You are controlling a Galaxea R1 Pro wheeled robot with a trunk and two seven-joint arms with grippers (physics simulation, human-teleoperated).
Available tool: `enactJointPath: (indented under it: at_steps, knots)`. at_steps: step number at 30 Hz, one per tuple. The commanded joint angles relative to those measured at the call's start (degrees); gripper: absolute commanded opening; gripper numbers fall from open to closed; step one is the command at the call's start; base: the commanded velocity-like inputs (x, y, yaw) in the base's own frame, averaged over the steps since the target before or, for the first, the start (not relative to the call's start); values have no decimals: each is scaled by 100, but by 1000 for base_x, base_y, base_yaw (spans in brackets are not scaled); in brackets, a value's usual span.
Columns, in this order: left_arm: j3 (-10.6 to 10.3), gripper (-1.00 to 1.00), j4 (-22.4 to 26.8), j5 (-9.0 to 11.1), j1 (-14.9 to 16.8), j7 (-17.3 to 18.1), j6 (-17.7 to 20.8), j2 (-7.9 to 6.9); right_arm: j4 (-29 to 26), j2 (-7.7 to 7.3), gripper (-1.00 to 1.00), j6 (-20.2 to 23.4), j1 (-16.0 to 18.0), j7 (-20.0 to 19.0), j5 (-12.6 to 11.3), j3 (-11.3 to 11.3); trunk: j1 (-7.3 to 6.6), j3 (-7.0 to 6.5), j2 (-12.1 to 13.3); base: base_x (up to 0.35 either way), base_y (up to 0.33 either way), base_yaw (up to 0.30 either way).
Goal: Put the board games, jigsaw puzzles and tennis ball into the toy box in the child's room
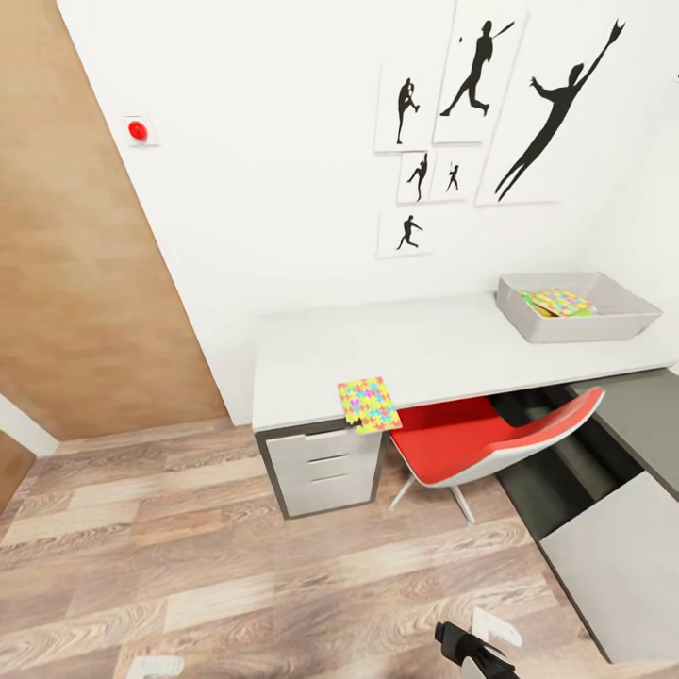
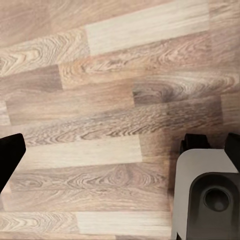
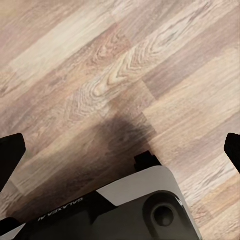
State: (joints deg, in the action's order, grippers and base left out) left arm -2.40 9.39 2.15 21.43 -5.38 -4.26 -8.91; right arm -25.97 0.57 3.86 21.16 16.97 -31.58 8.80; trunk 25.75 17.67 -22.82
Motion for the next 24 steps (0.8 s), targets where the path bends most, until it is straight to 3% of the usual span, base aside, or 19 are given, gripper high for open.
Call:
enactJointPath:
  at_steps: [1, 24]
  knots:
    - [-28, 100, -5, 21, 3, -16, -20, -2, -13, -5, 100, 27, 2, 52, -33, 43, 3, 0, -9, 0, 0, 0]
    - [-24, 100, -7, 5, 2, 16, -14, -21, -13, -2, 100, 25, 2, 52, -33, 43, 3, -212, -9, 29, 0, 0]
